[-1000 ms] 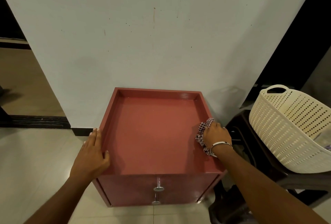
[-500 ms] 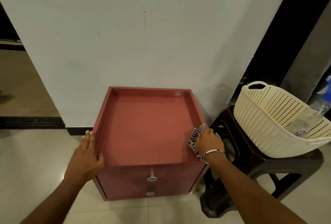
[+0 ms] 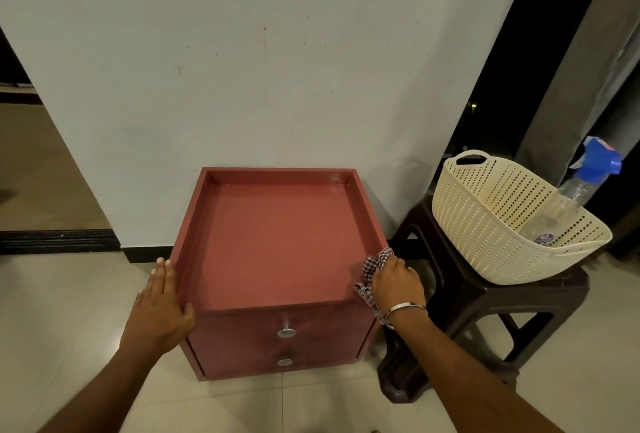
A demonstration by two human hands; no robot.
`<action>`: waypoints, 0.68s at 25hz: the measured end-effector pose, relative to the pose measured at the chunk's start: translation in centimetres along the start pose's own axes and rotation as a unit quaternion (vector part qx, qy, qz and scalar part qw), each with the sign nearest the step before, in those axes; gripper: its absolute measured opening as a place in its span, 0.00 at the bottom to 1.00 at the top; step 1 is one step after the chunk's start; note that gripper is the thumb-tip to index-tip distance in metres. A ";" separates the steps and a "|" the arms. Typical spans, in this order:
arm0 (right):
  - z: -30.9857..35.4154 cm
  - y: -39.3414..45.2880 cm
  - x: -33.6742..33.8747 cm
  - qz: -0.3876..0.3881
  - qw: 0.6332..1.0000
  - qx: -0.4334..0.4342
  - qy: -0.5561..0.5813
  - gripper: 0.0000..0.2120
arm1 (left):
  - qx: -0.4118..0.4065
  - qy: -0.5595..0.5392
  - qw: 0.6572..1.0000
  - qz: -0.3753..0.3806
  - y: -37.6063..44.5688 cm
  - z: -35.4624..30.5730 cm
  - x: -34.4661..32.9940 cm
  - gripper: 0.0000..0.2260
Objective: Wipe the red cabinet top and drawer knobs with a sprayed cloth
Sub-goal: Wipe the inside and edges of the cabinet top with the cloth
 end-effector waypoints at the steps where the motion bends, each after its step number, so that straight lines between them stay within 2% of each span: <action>1: -0.1 -0.2 -0.2 0.004 1.000 0.002 0.000 0.16 | 0.003 0.002 1.000 0.002 -0.2 0.0 0.0 0.39; 9: -1.4 -5.5 0.2 -0.007 0.999 0.005 0.037 0.17 | 0.036 0.018 0.998 0.038 -2.4 -0.4 0.2 0.46; 14: -1.5 -10.2 -2.3 0.033 0.994 0.045 0.096 0.12 | 0.065 0.047 0.994 0.068 -4.2 -0.7 0.6 0.49; 17: -0.3 -11.4 -2.8 0.053 0.987 0.038 0.148 0.12 | 0.091 0.043 0.993 0.064 -5.7 -1.8 0.2 0.47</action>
Point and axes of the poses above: each hand's wrist, its own y-axis towards the middle knuckle, its own x-axis out of the back of the hand, z = x × y, the point moved 4 cm from there along y, towards the middle knuckle, and after that the axes turned 2 degrees about x, right-handed, at the moved point
